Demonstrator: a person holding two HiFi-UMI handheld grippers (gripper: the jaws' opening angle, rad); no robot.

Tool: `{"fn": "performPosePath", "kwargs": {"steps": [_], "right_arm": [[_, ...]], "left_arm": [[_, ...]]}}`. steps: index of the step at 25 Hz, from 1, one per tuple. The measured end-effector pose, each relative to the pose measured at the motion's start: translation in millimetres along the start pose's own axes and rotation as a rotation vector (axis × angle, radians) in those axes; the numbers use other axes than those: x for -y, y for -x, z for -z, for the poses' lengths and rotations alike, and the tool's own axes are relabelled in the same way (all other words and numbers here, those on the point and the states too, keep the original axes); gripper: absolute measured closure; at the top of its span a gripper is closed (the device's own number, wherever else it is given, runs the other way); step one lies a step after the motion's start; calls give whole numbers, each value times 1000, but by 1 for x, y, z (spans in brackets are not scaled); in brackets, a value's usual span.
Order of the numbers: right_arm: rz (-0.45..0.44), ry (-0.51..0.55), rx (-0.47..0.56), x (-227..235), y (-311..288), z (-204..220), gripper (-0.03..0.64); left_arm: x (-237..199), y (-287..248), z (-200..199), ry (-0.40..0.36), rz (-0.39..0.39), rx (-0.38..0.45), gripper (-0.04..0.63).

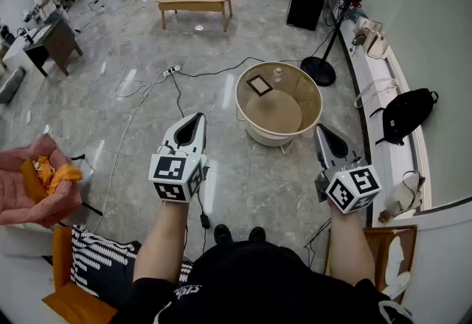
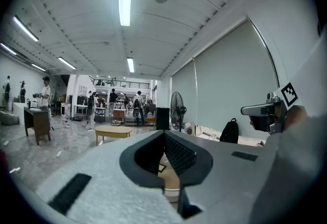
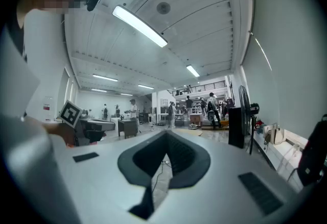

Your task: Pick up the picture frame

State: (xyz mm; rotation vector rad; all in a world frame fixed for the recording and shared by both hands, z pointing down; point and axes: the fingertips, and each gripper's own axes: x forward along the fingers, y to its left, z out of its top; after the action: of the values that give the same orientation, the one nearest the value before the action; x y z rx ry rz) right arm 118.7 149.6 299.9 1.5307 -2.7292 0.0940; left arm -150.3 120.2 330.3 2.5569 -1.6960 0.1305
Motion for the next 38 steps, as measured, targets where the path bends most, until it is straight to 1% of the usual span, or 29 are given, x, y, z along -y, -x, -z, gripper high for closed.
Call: {"fn": "performPosePath", "kwargs": {"steps": [7, 15, 21, 31, 34, 38], "right_arm": [[-16, 17, 7, 4, -2, -1, 615], [-28, 0, 14, 11, 7, 3, 615], [-48, -42, 3, 27, 19, 3, 614], [-56, -40, 34, 52, 45, -2, 612], [-62, -52, 25, 55, 47, 2, 612], [-73, -38, 29, 55, 50, -1, 612]], "left_arm": [[0, -1, -1, -23, -16, -9, 594], [9, 5, 4, -6, -44, -33, 594], [26, -2, 1, -10, -45, -34, 594], [55, -3, -3, -18, -66, -36, 594], [64, -6, 1, -9, -59, -42, 594], [71, -9, -3, -24, -47, -33, 594]]}}
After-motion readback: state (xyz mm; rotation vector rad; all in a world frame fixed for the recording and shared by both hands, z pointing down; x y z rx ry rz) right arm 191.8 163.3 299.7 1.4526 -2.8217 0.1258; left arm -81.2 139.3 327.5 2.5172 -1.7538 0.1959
